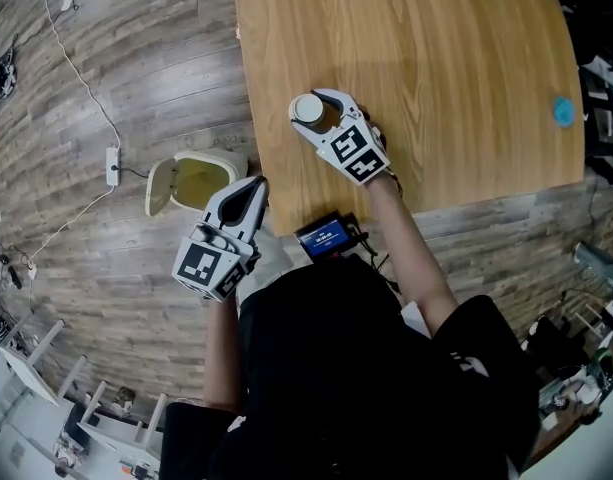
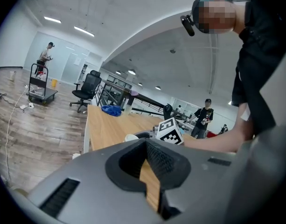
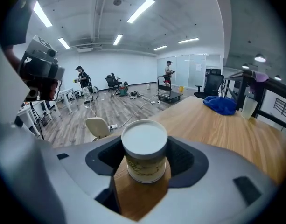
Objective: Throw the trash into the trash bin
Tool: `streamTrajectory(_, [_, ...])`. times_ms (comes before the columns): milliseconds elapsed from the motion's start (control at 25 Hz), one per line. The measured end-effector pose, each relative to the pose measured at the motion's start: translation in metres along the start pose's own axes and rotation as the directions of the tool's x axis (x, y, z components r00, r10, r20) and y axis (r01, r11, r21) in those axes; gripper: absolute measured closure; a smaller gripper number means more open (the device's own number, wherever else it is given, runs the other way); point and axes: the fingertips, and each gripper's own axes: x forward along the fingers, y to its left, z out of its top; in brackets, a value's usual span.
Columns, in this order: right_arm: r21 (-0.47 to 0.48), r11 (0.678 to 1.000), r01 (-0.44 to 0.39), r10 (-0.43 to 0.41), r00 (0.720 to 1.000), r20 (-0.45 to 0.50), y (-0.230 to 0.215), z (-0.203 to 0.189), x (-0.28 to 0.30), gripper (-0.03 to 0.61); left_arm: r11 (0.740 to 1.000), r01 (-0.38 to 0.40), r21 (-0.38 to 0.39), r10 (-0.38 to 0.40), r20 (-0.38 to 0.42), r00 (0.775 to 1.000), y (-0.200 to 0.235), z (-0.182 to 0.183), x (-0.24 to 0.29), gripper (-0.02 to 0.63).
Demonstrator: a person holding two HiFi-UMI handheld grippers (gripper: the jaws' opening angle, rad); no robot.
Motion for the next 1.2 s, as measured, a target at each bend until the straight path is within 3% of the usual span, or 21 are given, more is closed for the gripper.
streamTrajectory(280, [-0.026,0.999,-0.03,0.03,0.999,0.019,0.01,0.019,0.019,0.307,0.997,-0.064,-0.05,0.067,0.042,0.997,0.021,-0.015,-0.021,0.617])
streamTrajectory(480, [-0.11,0.987,-0.114,0.117,0.993,0.021,0.044,0.043,0.05,0.307,0.977,-0.172,-0.129,0.183,0.084,0.979,0.042,-0.033,-0.055,0.617])
streamTrajectory(640, [-0.185,0.966,-0.18,0.185,0.983,0.014,0.087,0.066,0.081,0.307,0.949,-0.254,-0.188,0.279,0.117,0.953,0.065,-0.045,-0.094,0.617])
streamTrajectory(800, [-0.246,0.934,-0.261,0.266,0.964,-0.013,0.137,0.08,0.122,0.307,0.904,-0.32,-0.282,0.37,0.146,0.917,0.088,-0.06,-0.134,0.617])
streamTrajectory(1000, [-0.298,0.883,-0.363,0.356,0.931,-0.078,0.199,0.079,0.176,0.307,0.854,-0.385,-0.35,0.456,0.15,0.877,0.113,-0.09,-0.181,0.617])
streamTrajectory(1200, [-0.321,0.837,-0.443,0.425,0.896,-0.128,0.244,0.068,0.222,0.307,0.822,-0.408,-0.399,0.502,0.167,0.849,0.145,-0.11,-0.205,0.617])
